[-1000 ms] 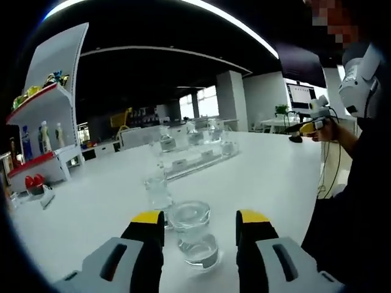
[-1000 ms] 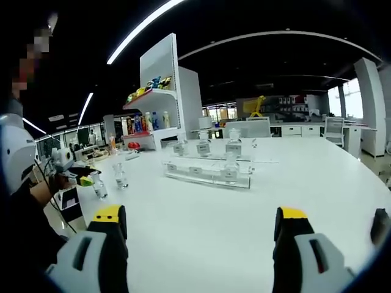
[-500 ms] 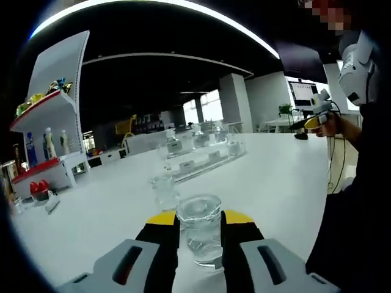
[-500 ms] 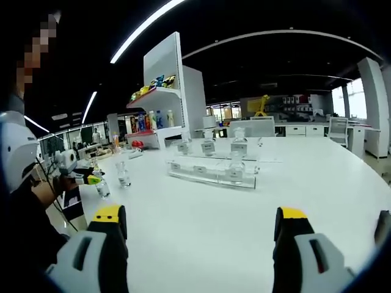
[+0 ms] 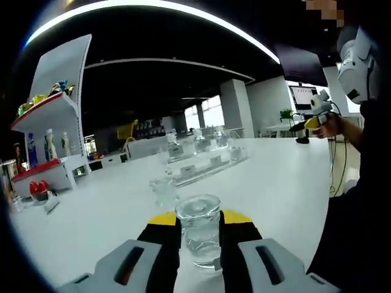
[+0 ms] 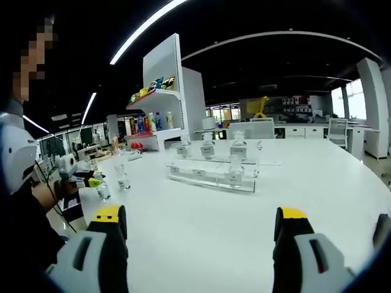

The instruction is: Identify the label on the chemical reagent bottle, grasp the chemical reagent bottle, and place it in the designated position on the reagent rack

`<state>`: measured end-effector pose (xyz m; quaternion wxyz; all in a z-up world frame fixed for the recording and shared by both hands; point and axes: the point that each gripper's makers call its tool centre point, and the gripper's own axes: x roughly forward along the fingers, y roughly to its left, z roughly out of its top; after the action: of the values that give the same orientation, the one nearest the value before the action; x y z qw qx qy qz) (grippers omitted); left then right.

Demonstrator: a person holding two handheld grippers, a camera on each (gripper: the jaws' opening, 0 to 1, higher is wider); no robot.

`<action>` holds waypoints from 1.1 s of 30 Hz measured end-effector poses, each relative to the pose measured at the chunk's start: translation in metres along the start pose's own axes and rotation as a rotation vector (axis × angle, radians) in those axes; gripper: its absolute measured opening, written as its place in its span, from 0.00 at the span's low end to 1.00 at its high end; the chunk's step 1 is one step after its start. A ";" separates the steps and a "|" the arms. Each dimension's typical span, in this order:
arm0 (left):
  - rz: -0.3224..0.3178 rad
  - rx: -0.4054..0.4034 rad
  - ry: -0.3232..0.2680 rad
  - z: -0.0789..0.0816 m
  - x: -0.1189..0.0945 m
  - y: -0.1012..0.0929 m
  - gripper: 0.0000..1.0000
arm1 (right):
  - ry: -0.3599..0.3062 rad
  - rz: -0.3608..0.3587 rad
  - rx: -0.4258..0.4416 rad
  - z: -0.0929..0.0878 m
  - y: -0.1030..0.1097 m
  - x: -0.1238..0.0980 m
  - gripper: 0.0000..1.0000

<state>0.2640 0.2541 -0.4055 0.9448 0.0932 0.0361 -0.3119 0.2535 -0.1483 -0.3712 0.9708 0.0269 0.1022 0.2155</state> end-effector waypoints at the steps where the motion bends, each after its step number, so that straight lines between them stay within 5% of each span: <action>1: 0.002 0.000 0.001 0.000 0.000 0.000 0.25 | 0.001 -0.001 0.006 -0.001 0.000 0.000 0.97; 20: -0.037 -0.029 -0.018 0.005 0.017 -0.008 0.24 | 0.027 0.004 -0.015 0.000 0.004 -0.001 0.97; 25: -0.032 -0.045 -0.057 0.013 0.029 -0.012 0.23 | -0.016 -0.025 -0.021 0.011 -0.001 -0.011 0.96; 33: -0.053 -0.098 -0.098 0.037 0.047 -0.026 0.23 | 0.022 -0.065 -0.029 -0.007 -0.011 -0.019 0.96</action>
<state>0.2866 0.1991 -0.3791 0.9404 0.0305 0.0075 -0.3387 0.2402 -0.1663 -0.3756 0.9764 0.0071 0.1106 0.1854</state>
